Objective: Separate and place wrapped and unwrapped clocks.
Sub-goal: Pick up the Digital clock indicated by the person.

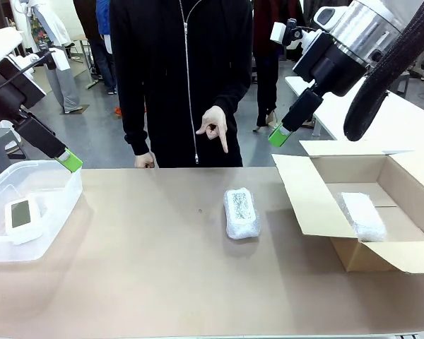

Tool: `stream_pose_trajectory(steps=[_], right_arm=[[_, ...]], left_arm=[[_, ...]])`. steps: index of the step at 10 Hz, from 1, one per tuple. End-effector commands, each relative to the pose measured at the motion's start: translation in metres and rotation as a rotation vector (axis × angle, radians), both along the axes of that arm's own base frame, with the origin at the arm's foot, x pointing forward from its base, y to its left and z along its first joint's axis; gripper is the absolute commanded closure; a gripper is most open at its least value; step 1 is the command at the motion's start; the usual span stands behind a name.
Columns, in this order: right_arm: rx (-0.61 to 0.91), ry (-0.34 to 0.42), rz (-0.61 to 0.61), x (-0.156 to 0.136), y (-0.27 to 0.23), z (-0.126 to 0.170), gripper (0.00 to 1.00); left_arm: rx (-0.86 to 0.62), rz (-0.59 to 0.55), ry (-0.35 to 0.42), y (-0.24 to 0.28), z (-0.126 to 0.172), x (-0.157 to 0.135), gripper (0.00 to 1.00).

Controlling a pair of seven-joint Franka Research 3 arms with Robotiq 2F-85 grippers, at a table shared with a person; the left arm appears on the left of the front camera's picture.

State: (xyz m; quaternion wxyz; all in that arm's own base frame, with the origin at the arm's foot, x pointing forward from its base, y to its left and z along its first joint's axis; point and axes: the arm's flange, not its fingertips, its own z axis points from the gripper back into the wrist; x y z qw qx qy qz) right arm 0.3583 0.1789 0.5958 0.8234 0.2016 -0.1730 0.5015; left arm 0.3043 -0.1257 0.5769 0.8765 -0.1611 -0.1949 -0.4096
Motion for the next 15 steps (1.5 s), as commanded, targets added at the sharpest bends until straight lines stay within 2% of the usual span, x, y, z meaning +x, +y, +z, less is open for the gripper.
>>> stream_pose_trajectory(steps=[1, 15], right_arm=[[0.019, 0.008, -0.008, 0.0032, 0.0017, 0.0004, 0.0], [0.019, 0.008, -0.008, 0.0032, 0.0017, 0.0004, 0.0]], left_arm=[[-0.004, 0.001, 0.002, 0.0002, -0.0001, 0.0, 0.0], [-0.004, 0.001, 0.002, 0.0002, -0.0001, 0.0, 0.0]])
